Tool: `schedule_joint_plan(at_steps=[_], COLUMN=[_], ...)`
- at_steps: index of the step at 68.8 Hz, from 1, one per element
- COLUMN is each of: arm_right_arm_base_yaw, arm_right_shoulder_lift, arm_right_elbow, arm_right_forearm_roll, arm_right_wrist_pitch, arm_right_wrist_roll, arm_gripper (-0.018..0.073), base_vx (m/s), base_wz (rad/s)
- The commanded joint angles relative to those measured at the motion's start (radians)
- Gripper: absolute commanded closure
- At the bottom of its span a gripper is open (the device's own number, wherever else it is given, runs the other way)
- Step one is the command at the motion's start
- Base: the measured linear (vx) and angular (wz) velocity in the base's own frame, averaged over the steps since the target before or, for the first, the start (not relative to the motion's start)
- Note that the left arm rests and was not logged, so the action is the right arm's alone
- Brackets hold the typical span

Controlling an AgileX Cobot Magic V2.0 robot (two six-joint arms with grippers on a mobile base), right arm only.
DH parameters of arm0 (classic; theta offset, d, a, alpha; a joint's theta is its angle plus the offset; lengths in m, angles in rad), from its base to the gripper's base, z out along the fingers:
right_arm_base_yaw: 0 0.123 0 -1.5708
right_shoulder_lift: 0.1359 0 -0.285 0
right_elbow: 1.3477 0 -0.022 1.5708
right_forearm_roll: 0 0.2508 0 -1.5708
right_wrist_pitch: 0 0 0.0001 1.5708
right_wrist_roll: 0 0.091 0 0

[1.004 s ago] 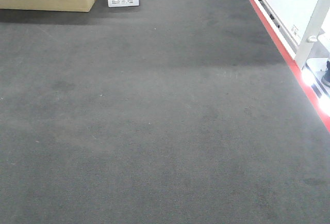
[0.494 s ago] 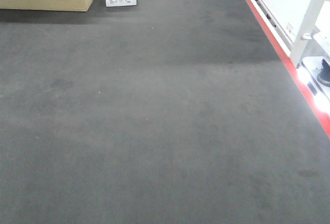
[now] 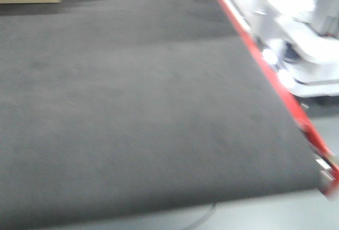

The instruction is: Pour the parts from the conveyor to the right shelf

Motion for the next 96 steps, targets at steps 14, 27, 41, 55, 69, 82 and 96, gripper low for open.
schedule_joint_plan(at_steps=[14,27,41,55,69,82,96], arm_right_arm_base_yaw=[-0.005,-0.005,-0.005,-0.005,-0.005,-0.005,-0.005], arm_right_shoulder_lift=[0.02,0.02,0.02,0.02,0.02,0.02,0.02], arm_right_elbow=[-0.027,-0.027,-0.027,-0.027,-0.027,-0.027,-0.027], arm_right_forearm_roll=[-0.01,-0.01,-0.01,-0.01,-0.01,-0.01,-0.01], arm_right_wrist_pitch=[-0.086,-0.086,-0.084,-0.084,-0.084,-0.084,-0.084], arm_right_wrist_roll=[-0.006,-0.006,-0.006,-0.006,-0.006,-0.006,-0.006], arm_gripper=[0.0565,0.0565,0.0565,0.0565,0.0565,0.0565,0.0565], base_vx=[-0.45,-0.46,-0.41,-0.38,-0.35,-0.3,-0.24], base_wz=[-0.6,-0.81,-0.99,-0.99,-0.93,-0.81,-0.58])
